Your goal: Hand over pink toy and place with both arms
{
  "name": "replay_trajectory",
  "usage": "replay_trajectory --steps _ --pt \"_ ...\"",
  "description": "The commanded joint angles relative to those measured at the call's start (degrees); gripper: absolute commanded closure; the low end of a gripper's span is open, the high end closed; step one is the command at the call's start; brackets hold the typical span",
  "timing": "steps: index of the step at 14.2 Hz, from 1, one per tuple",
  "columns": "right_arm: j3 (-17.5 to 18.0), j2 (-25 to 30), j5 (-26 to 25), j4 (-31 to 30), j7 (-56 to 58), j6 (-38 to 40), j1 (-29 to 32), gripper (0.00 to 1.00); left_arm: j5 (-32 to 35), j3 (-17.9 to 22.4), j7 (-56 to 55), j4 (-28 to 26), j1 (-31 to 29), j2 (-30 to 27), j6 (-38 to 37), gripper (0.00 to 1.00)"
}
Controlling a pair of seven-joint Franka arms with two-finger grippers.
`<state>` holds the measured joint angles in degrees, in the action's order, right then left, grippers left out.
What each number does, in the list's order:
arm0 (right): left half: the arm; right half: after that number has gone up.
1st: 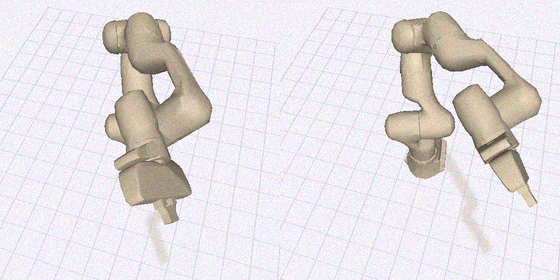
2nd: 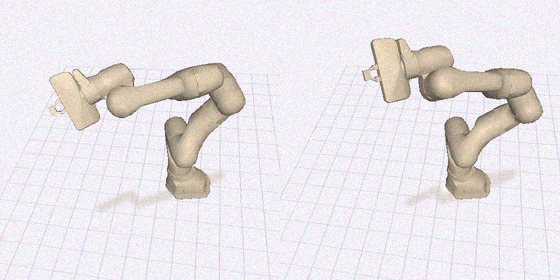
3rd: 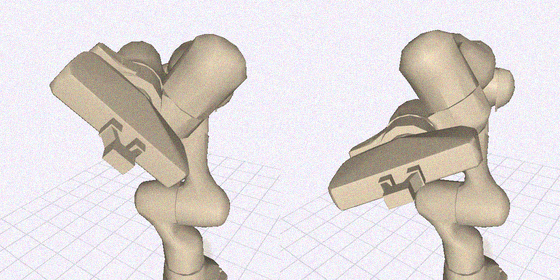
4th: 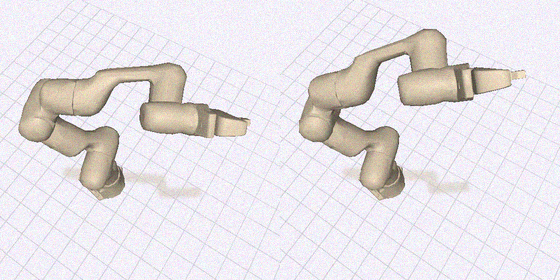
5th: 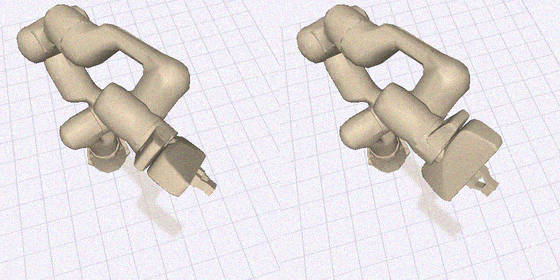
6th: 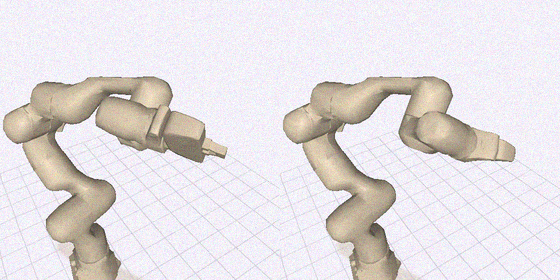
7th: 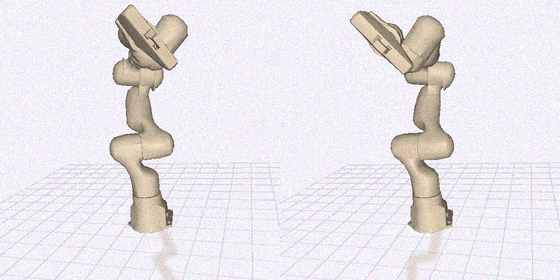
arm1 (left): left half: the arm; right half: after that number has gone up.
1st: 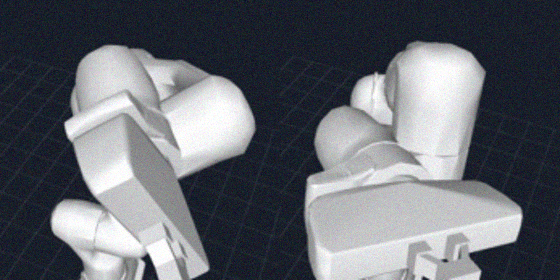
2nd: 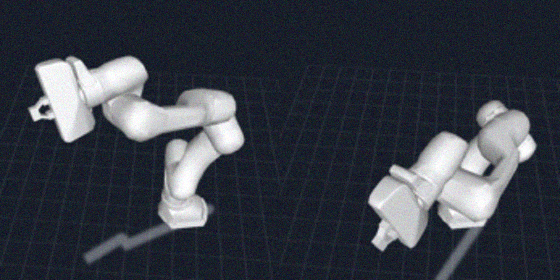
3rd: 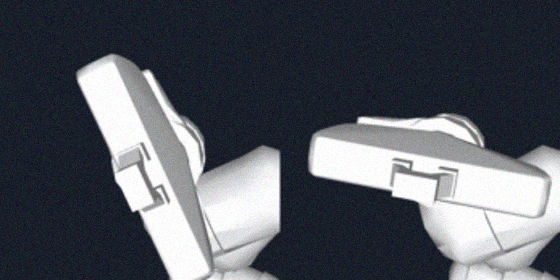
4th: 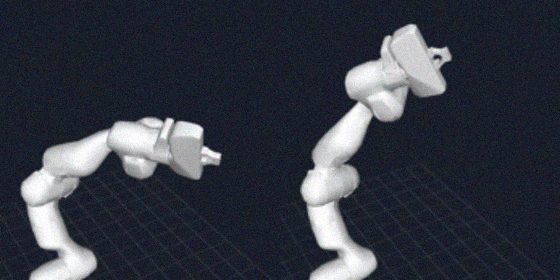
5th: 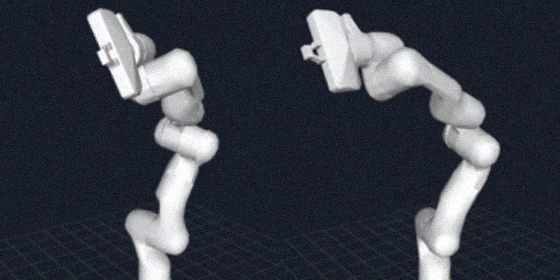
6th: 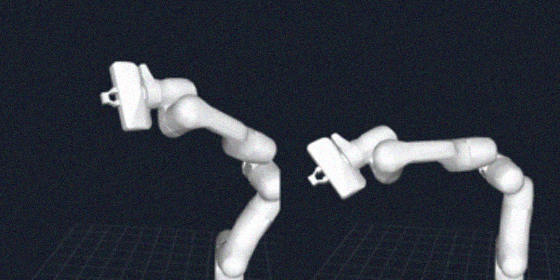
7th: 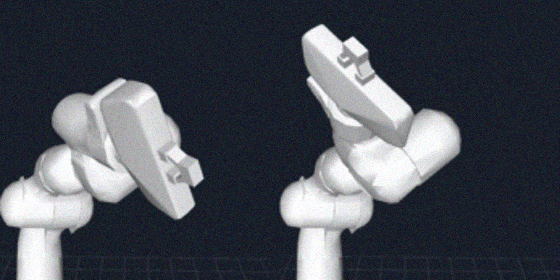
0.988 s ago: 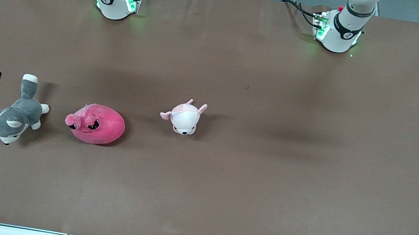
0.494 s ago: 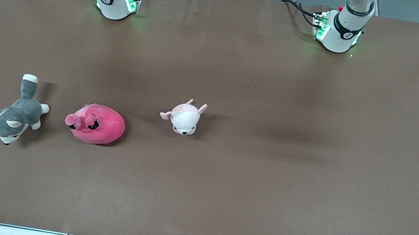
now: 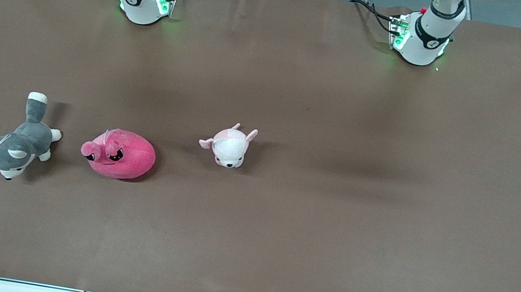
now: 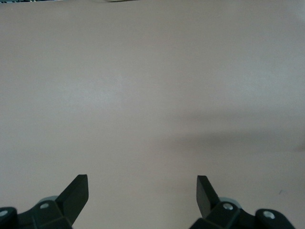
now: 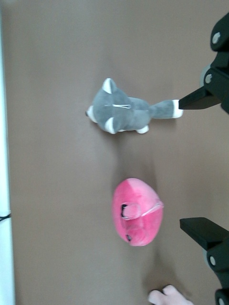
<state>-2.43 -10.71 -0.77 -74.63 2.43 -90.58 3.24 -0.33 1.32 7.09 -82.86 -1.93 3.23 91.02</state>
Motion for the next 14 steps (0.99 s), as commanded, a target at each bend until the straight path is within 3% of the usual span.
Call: replay_trajectory --steps 1,3,9,14 --pt "0.32 2.27 -0.2 -1.74 -1.37 -1.0 0.01 0.0 0.24 5.95 0.03 1.21 5.95 0.37 -0.66 0.0" --pt "0.23 4.55 -0.1 -4.54 -1.28 -0.82 -0.34 0.0 0.16 8.08 0.03 1.21 7.99 0.37 -0.66 0.0" --pt "0.23 11.32 -0.37 -15.7 -1.2 -5.13 -1.22 0.0 0.07 7.56 0.12 1.21 7.37 -0.16 -0.66 0.0" --pt "0.05 11.07 -0.72 -14.49 -0.93 -4.87 -0.96 0.0 -0.02 7.12 0.91 1.21 7.64 -0.33 -0.66 0.0"
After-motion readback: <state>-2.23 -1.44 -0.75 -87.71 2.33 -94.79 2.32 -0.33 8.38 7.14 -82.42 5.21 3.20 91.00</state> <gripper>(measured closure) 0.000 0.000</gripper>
